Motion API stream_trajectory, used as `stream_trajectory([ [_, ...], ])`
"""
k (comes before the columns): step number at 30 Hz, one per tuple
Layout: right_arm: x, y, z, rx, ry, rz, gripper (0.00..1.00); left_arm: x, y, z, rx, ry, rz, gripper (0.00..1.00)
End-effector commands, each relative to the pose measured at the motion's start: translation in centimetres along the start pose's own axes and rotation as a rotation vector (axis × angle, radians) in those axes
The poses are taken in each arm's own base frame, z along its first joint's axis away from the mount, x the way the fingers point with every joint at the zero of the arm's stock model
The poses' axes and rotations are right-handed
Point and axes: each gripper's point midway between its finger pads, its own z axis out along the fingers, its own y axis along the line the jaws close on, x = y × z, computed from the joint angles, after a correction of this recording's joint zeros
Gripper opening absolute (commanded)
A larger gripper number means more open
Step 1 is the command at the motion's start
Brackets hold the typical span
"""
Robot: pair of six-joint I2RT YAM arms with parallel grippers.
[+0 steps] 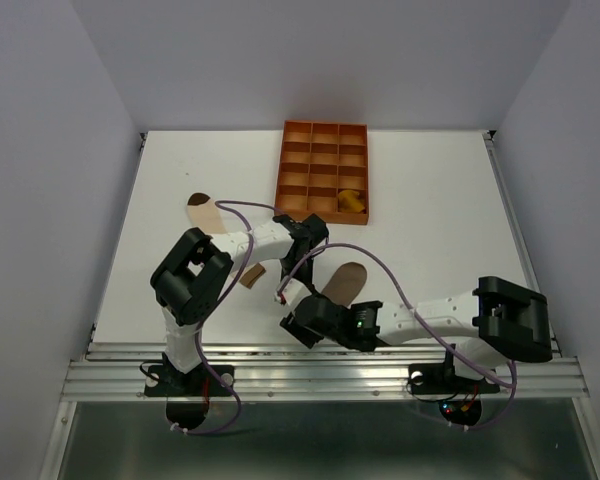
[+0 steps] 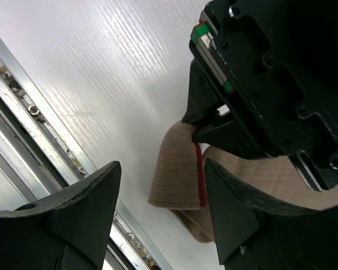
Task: Roll the socks
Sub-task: Roll the sock at the center of the board.
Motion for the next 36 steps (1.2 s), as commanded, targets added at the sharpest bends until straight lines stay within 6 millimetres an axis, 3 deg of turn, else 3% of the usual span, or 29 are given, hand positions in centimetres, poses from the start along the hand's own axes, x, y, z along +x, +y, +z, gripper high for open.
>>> stream_trajectory([
  [1, -0.3, 0.4, -0.1, 0.039, 0.007, -0.027, 0.66, 0.3, 0.7, -0.3, -0.048, 0.013, -0.011, 0.0],
  [6, 1.3, -0.4, 0.2, 0.107, 0.06, -0.033, 0.66, 0.4, 0.6, -0.4, -0.041, 0.008, -0.014, 0.0],
  [13, 2.0, -0.1, 0.5, 0.125, 0.082, -0.064, 0.63, 0.4, 0.1, -0.6, -0.012, 0.015, -0.01, 0.0],
  [18, 2.7, -1.2, 1.1, 0.201, 0.112, -0.085, 0.6, 0.5, 0.1, -0.8, -0.013, 0.014, -0.012, 0.0],
  [30, 1.4, -1.8, 0.3, 0.335, 0.091, -0.144, 0.61, 0.7, 0.4, -0.4, -0.024, 0.024, -0.005, 0.0],
  [36, 1.2, -0.7, -0.1, 0.366, 0.086, -0.203, 0.61, 0.8, 0.6, -0.2, -0.029, 0.03, -0.007, 0.0],
])
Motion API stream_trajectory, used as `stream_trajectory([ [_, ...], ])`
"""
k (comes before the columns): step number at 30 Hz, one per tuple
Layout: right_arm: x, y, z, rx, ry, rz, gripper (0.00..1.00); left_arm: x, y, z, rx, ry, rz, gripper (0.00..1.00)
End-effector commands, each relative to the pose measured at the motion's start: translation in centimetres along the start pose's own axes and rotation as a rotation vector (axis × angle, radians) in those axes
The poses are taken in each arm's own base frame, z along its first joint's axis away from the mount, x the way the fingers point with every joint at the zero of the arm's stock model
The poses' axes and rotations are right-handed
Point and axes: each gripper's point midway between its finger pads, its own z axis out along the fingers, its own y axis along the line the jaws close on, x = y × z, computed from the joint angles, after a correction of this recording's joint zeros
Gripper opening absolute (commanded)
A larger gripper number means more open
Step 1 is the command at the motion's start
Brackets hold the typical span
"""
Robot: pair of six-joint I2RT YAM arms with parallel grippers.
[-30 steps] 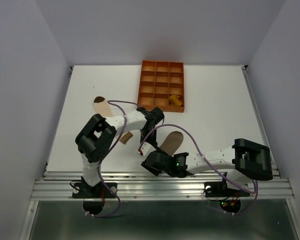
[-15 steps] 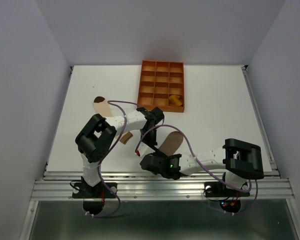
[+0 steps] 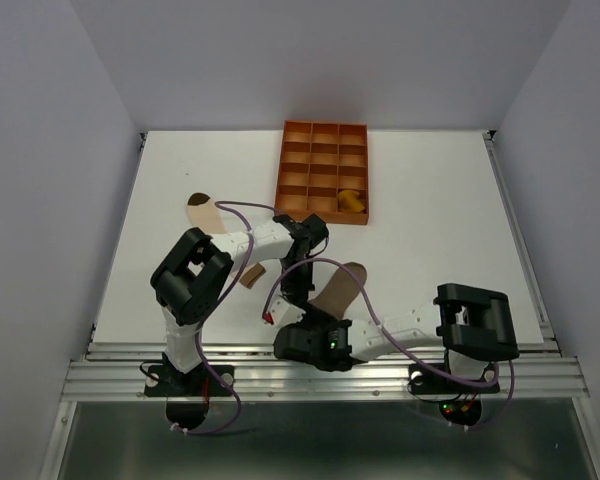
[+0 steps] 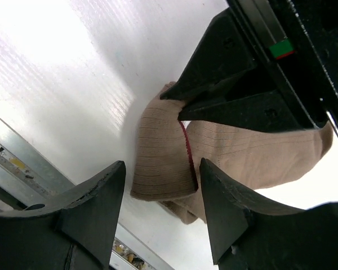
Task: Roll the socks
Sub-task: Roll the sock at the center of the board.
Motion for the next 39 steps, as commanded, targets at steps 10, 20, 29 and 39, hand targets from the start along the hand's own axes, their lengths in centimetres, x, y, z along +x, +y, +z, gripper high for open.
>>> stream_trajectory([
  [10, -0.4, 0.6, -0.3, 0.082, 0.005, -0.059, 0.45, 0.8, 0.8, -0.3, -0.034, 0.024, 0.003, 0.0],
  [20, 0.8, 1.9, -0.6, 0.006, 0.031, 0.048, 0.03, 0.6, 0.1, -1.0, 0.001, 0.006, 0.007, 0.03],
  [29, 0.7, 0.3, -0.4, -0.252, 0.002, 0.438, 0.01, -2.9, -2.8, -5.1, 0.143, -0.19, 0.017, 0.41],
  [39, 1.1, -1.8, -0.3, -0.441, -0.046, 0.808, 0.01, -6.0, -2.6, -8.0, 0.227, -0.339, 0.006, 0.45],
])
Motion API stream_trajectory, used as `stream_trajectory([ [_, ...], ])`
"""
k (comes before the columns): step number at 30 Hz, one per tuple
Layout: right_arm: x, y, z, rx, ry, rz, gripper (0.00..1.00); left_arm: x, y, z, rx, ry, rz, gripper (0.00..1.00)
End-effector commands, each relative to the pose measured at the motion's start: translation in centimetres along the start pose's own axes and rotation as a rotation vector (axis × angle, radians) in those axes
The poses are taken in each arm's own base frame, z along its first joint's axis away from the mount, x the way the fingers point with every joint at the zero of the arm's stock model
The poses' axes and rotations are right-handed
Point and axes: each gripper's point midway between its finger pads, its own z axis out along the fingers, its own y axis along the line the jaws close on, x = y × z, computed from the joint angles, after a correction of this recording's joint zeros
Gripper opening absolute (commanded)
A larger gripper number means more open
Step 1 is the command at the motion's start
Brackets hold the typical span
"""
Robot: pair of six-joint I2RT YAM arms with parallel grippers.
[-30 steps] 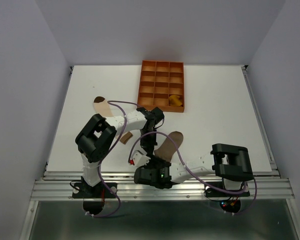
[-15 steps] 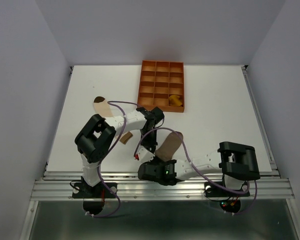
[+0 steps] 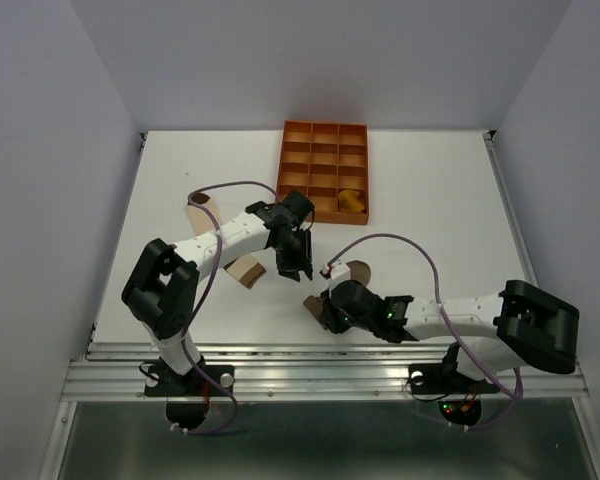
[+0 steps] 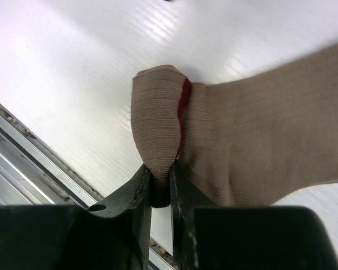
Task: Roll the socks
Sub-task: Roll the sock at the center of the board.
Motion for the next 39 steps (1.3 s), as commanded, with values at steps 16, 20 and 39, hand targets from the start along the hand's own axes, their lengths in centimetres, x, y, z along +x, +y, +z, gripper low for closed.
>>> stream_trajectory([
  [16, 1.6, -4.2, -1.4, -0.156, 0.01, 0.696, 0.01, 1.2, -3.1, 0.4, 0.241, -0.034, 0.153, 0.45],
  [20, 2.9, -5.1, -1.2, -0.135, 0.047, 0.759, 0.01, 1.3, -4.4, 0.8, 0.295, -0.025, 0.16, 0.45],
  [39, 8.1, -8.4, -1.0, 0.018, 0.172, 1.001, 0.01, 2.3, -5.4, 3.5, 0.315, 0.028, 0.225, 0.46],
])
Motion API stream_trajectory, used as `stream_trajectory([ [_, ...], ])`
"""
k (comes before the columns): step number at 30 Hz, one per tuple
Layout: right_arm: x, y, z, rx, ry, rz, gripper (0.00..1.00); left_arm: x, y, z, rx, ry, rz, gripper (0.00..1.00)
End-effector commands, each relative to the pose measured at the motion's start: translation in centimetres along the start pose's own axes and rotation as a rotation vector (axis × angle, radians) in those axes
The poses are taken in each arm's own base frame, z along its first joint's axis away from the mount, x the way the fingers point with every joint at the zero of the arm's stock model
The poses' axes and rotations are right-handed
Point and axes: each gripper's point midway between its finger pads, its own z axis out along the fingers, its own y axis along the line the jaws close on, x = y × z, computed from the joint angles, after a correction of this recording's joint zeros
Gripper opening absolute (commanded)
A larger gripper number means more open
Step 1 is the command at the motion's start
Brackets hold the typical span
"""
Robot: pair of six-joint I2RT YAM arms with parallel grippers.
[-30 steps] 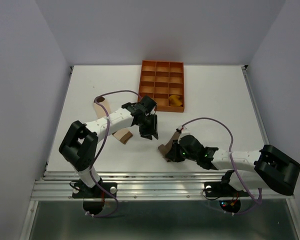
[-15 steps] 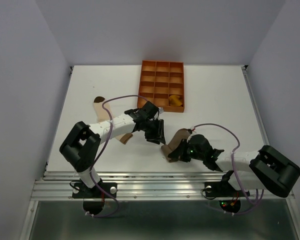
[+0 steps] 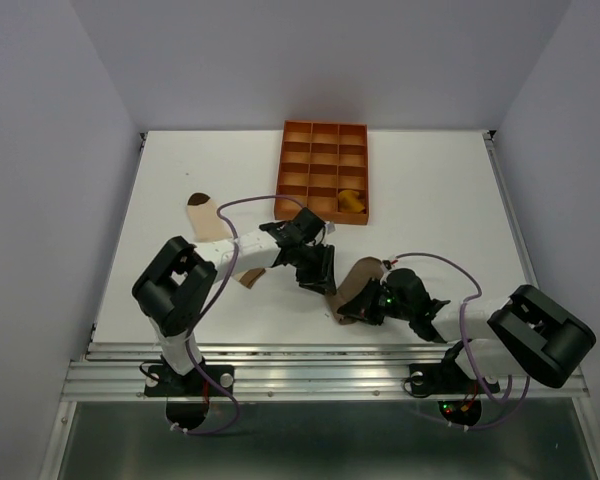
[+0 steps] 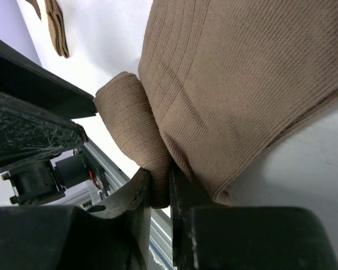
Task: Roll the socks
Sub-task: Roll the sock at the center of the board.
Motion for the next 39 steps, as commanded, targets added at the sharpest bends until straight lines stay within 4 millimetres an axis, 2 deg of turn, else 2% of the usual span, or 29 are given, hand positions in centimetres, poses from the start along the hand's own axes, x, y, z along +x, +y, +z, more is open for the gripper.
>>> stream_trajectory([
  [1, 1.7, -7.1, -0.9, 0.255, 0.033, 0.048, 0.01, 0.0, -0.6, 0.4, 0.029, 0.003, 0.053, 0.46],
  [12, 1.4, -6.4, -0.8, 0.229, 0.03, 0.018, 0.01, 0.2, 1.2, 2.1, -0.048, 0.011, 0.052, 0.46],
  [17, 1.2, -5.7, -0.6, 0.206, 0.04, -0.024, 0.05, 0.5, 2.3, 3.3, -0.135, 0.028, 0.051, 0.45],
  [21, 1.0, -5.5, -0.4, 0.203, 0.037, -0.049, 0.12, 0.2, 4.2, 3.6, -0.266, 0.013, 0.053, 0.39],
  [24, 0.7, -4.9, -0.3, 0.191, 0.047, -0.109, 0.26, 0.4, 6.5, 2.9, -0.426, 0.014, 0.049, 0.38],
  [25, 0.2, -4.1, -0.2, 0.185, 0.049, -0.16, 0.35, 1.0, 7.1, 2.7, -0.464, 0.042, 0.053, 0.36],
  [26, 0.0, -3.7, -0.2, 0.179, 0.046, -0.188, 0.36, 1.2, 7.3, 2.7, -0.477, 0.049, 0.058, 0.35],
  [27, -0.4, -3.0, -0.5, 0.165, 0.04, -0.239, 0.42, 1.3, 7.3, 2.9, -0.48, 0.058, 0.063, 0.34],
  [28, -1.1, -1.5, -0.4, 0.136, 0.024, -0.273, 0.45, 1.7, 7.2, 3.0, -0.479, 0.069, 0.07, 0.34],
  [31, -2.0, 0.7, -1.2, 0.088, 0.008, -0.38, 0.56, 2.1, 7.7, 3.0, -0.525, 0.083, 0.069, 0.33],
  [32, -2.4, 1.9, -1.4, 0.062, -0.003, -0.41, 0.58, 2.2, 7.8, 3.0, -0.539, 0.082, 0.072, 0.33],
  [34, -2.7, 2.5, -1.9, 0.049, -0.011, -0.471, 0.6, 2.2, 7.8, 3.1, -0.549, 0.086, 0.073, 0.33],
  [36, -3.3, 4.1, -2.5, 0.02, -0.04, -0.525, 0.6, 2.1, 7.4, 3.2, -0.541, 0.09, 0.076, 0.33],
  [39, -3.5, 4.6, -3.2, 0.037, -0.059, -0.616, 0.61, 1.9, 7.0, 3.2, -0.54, 0.096, 0.081, 0.33],
])
